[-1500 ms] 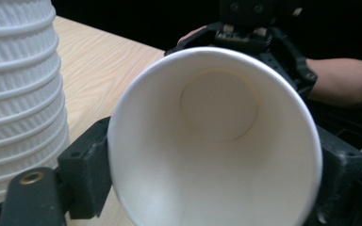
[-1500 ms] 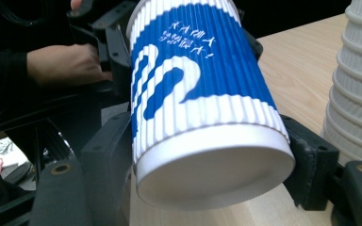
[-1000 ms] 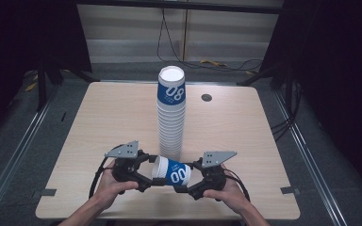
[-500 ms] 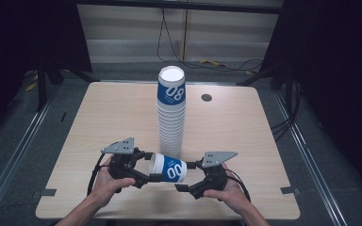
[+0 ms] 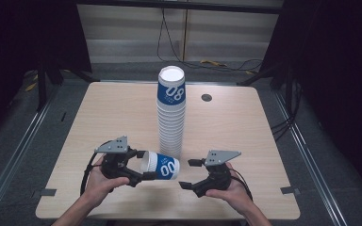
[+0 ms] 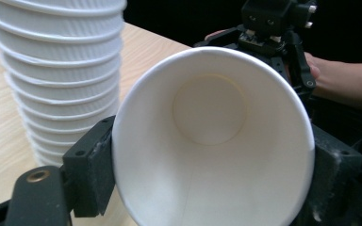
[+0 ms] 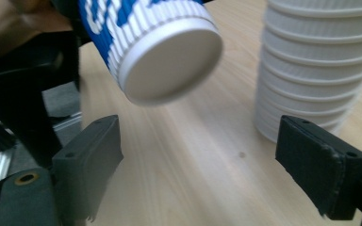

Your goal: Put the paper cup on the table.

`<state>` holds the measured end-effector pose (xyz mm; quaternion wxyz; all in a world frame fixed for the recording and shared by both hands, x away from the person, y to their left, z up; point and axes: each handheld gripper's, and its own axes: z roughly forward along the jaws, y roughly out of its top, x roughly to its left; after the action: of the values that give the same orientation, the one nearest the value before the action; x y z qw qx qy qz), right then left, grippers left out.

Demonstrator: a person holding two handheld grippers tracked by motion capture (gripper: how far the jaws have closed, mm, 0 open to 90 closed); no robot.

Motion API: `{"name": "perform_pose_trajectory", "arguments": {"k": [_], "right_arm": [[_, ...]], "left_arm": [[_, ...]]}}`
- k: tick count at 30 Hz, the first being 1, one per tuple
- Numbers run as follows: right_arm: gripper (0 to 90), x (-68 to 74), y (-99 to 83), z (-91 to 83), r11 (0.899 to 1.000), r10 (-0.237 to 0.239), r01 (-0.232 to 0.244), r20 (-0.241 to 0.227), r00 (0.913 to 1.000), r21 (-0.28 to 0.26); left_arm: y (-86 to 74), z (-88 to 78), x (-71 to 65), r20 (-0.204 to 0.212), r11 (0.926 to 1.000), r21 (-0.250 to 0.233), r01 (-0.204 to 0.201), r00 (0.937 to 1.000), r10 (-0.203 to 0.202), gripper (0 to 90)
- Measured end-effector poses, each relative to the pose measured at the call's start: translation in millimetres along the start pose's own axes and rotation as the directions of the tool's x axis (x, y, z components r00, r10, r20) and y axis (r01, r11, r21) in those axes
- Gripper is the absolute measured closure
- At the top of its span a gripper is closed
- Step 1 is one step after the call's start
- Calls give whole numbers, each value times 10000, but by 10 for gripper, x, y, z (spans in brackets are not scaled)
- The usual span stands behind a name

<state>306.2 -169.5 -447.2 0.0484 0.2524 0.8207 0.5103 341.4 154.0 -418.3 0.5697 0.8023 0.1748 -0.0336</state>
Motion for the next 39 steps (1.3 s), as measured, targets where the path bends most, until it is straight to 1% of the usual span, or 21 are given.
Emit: {"name": "perform_pose_trajectory", "arguments": {"k": [3,6,9,11,13,14,16,17,19,22,23,26,27,29,30,32,34,35,36,38,39], "right_arm": [[140,-22,8,-26,9999,-24,17,464,9989,155],[140,-46,11,-42,9999,124,-132,868,9961,91],[141,-54,6,-41,9999,72,-83,1016,9948,108],[143,-54,2,-37,9994,155,-181,923,9956,280],[144,-52,-11,-30,9993,191,-221,991,9949,300],[143,-54,-15,-30,9993,206,-237,1010,9947,288],[143,-67,-21,-38,9994,256,-282,1172,9928,206],[143,-76,-23,-47,9993,315,-335,1194,9923,151],[143,-92,-23,-67,9993,341,-356,1306,9908,86],[143,-109,-27,-86,9993,366,-377,1337,9903,57],[143,-115,-29,-87,9992,381,-388,1389,9896,21],[143,-137,-36,-92,9988,487,-497,1500,9875,29],[143,-142,-38,-96,9986,520,-529,1537,9867,21],[143,-152,-41,-102,9983,576,-585,1523,9867,16],[143,-158,-42,-104,9983,570,-577,1557,9862,1],[143,-171,-42,-109,9980,635,-638,1573,9855,-34],[144,-181,-45,-111,9979,643,-645,1566,9856,-40],[144,-189,-48,-111,9979,647,-650,1524,9862,-33],[144,-195,-52,-110,9975,698,-707,1490,9864,6],[144,-208,-63,-111,9967,791,-807,1471,9860,52],[144,-218,-68,-115,9966,801,-819,1493,9855,63]], "left_arm": [[6,-38,27,-116,10000,3,24,9999,-24,192],[-1,-67,48,-308,9999,171,-6,9995,11,192],[-10,-85,47,-363,9993,367,-109,9993,123,192],[-15,-90,19,-398,9988,441,-216,9989,233,191],[-23,-90,-3,-439,9981,594,-187,9988,213,191],[-27,-95,-4,-516,9972,698,-271,9982,307,191],[-35,-114,5,-750,9956,903,-247,9967,315,191],[-38,-125,9,-967,9947,994,-267,9947,364,192],[-32,-154,23,-1477,9873,1522,-459,9866,687,192],[-31,-198,62,-1645,9867,1622,-138,9855,408,193],[-28,-212,75,-1718,9839,1783,-121,9842,433,193],[-32,-254,118,-2009,9817,1905,-71,9785,461,192],[-38,-267,126,-2217,9824,1870,15,9743,408,192],[-38,-274,137,-2450,9783,2072,29,9683,490,190],[-35,-285,142,-2659,9748,2231,51,9624,558,189],[-31,-317,167,-2804,9724,2326,190,9587,484,188],[-14,-360,191,-3059,9681,2491,261,9506,531,188],[-5,-374,207,-3102,9668,2515,445,9500,370,186],[8,-390,228,-3221,9665,2515,516,9461,333,185],[41,-409,286,-3325,9598,2704,757,9429,193,183],[56,-412,317,-3349,9571,2792,775,9420,214,182]]}}
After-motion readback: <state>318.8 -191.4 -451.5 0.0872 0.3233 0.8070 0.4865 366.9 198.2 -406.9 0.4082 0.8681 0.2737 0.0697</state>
